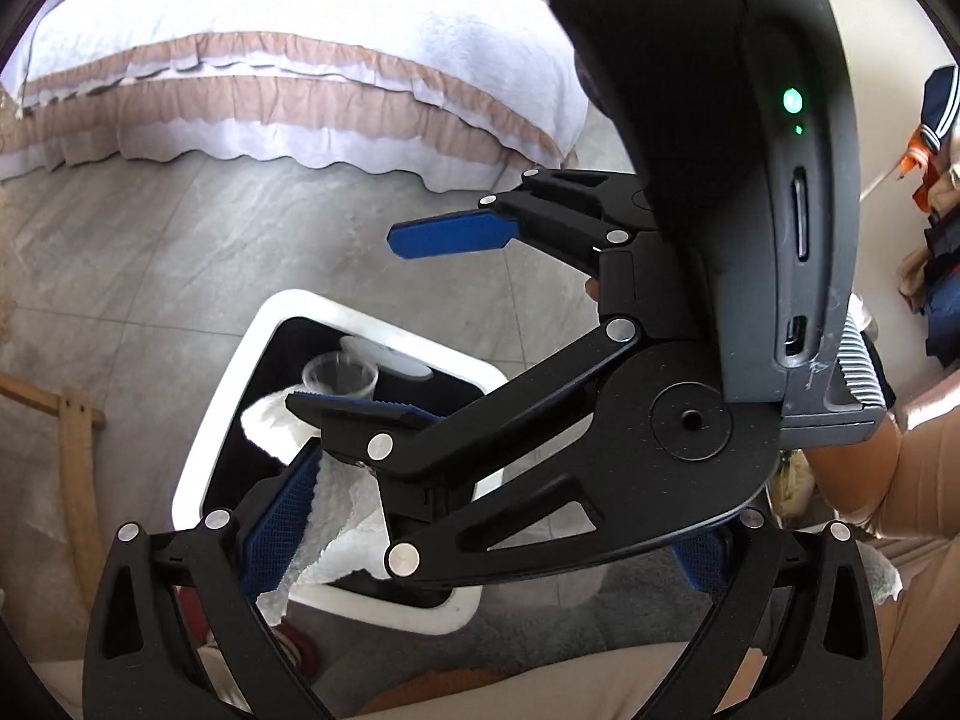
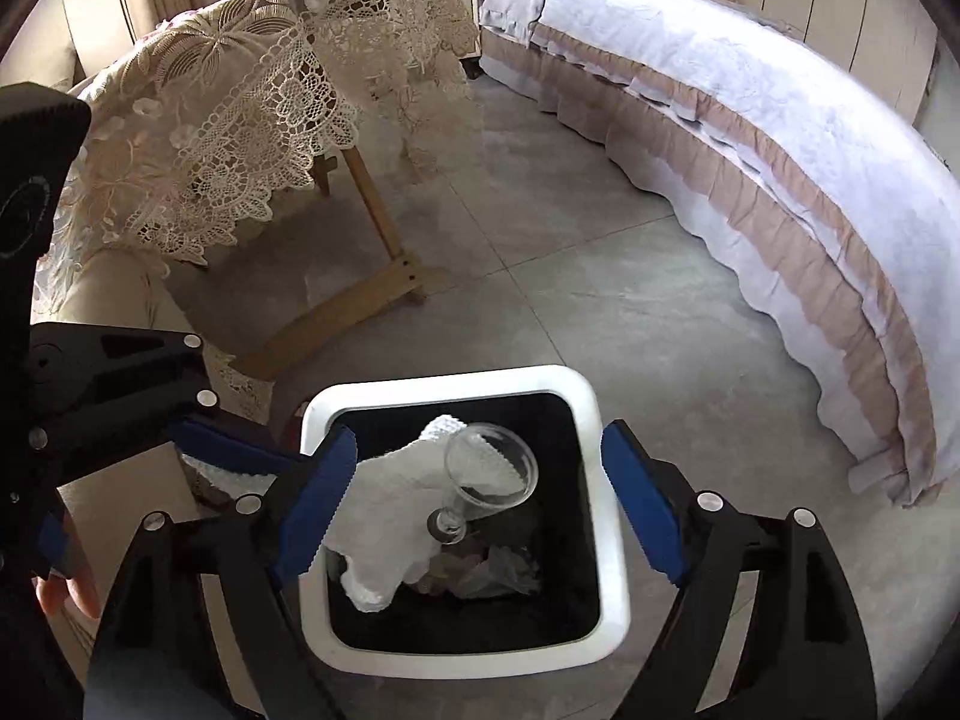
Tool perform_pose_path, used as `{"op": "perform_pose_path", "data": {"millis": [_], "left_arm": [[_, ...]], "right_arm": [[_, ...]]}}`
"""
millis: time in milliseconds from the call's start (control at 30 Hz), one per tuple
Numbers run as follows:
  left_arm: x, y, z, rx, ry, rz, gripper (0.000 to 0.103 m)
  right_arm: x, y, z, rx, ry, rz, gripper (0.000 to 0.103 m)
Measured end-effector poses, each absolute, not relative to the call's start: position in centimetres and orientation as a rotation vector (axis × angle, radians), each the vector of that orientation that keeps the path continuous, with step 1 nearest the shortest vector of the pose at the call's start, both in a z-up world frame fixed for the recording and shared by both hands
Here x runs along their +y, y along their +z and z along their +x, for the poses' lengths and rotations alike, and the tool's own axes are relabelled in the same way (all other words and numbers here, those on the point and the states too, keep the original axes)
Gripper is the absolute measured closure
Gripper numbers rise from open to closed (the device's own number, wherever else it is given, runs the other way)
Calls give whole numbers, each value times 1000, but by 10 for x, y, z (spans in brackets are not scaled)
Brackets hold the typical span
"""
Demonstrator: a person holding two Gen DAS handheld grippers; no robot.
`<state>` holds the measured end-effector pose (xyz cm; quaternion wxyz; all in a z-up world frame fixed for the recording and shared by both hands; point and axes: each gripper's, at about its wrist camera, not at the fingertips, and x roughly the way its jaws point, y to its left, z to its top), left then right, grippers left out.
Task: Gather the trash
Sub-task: 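Carry the tissue and glass cup to the white bin and release both, then return both tools to the table over the remaining trash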
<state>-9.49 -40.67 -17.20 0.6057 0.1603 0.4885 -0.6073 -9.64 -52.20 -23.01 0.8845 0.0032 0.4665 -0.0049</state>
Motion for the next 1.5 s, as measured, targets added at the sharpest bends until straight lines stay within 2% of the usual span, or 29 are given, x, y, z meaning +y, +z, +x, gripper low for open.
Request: {"op": "perform_pose_path", "data": {"millis": [433,533,600,667,733,800,900,1200,1233,1267,1300,1367,1500], "left_arm": [[-396,-160,-94,1057,-1426,431,5],[-390,-155,-92,1044,-1438,423,5],[-387,-151,-90,1029,-1445,427,5],[-384,-147,-93,1010,-1464,441,5],[-385,-143,-95,978,-1467,460,5],[-385,-140,-95,960,-1475,457,5],[-386,-138,-96,952,-1470,457,5],[-379,-136,-95,930,-1437,464,5],[-378,-134,-94,929,-1433,458,5],[-377,-133,-93,925,-1431,454,5],[-376,-133,-94,920,-1428,455,5],[-372,-128,-95,912,-1442,448,4],[-366,-124,-97,884,-1416,467,4]], "right_arm": [[-528,-216,-101,942,305,-2,19],[-528,-211,-104,932,393,19,35],[-525,-206,-105,935,451,21,52],[-519,-202,-106,937,512,16,56],[-514,-199,-104,949,564,17,66],[-509,-198,-102,950,564,-3,81],[-505,-197,-102,969,579,-8,97],[-511,-207,-102,1012,475,-67,99],[-512,-208,-102,1010,460,-74,98],[-514,-209,-102,1005,445,-72,91],[-516,-210,-100,1016,437,-63,52],[-520,-210,-100,1000,352,-97,8],[-534,-201,-101,967,331,-53,7]]}}
